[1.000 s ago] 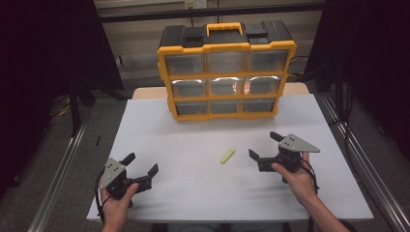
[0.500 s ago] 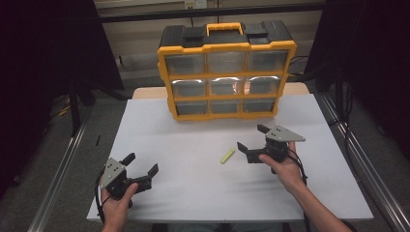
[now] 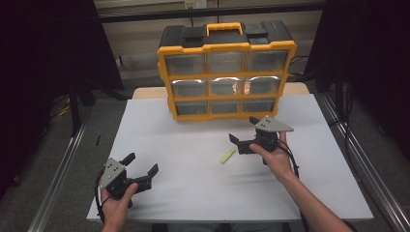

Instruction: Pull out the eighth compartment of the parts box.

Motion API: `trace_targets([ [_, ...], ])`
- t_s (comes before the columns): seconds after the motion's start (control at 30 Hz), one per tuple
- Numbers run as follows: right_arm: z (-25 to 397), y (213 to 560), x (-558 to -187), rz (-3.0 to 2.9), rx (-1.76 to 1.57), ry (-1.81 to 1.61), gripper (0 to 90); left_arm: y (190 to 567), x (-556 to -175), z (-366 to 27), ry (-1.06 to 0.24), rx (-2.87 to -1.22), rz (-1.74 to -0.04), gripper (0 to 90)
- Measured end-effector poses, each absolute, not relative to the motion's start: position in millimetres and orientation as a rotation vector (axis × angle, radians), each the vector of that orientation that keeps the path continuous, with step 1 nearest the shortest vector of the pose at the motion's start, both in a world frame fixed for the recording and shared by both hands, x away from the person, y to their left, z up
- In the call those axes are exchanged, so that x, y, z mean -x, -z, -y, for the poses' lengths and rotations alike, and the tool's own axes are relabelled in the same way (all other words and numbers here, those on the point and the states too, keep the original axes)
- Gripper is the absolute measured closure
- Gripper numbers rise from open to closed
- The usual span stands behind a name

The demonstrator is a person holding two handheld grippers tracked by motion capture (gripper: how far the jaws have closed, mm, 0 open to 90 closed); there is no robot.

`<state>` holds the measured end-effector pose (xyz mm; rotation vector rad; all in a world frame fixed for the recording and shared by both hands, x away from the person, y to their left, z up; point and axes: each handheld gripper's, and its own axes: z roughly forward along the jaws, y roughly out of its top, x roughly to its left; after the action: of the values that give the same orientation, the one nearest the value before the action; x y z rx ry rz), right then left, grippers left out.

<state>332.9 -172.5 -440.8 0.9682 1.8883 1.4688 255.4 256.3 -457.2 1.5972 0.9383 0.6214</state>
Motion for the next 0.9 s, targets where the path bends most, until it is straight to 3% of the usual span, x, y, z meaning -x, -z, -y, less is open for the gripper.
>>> trace_targets([
  [0.9, 147.8, 437.7, -370.5, -1.877, -0.784, -1.261, 3.2, 457.3, -256.0, -257.7, -0.624, -1.596, -0.938, 5.2],
])
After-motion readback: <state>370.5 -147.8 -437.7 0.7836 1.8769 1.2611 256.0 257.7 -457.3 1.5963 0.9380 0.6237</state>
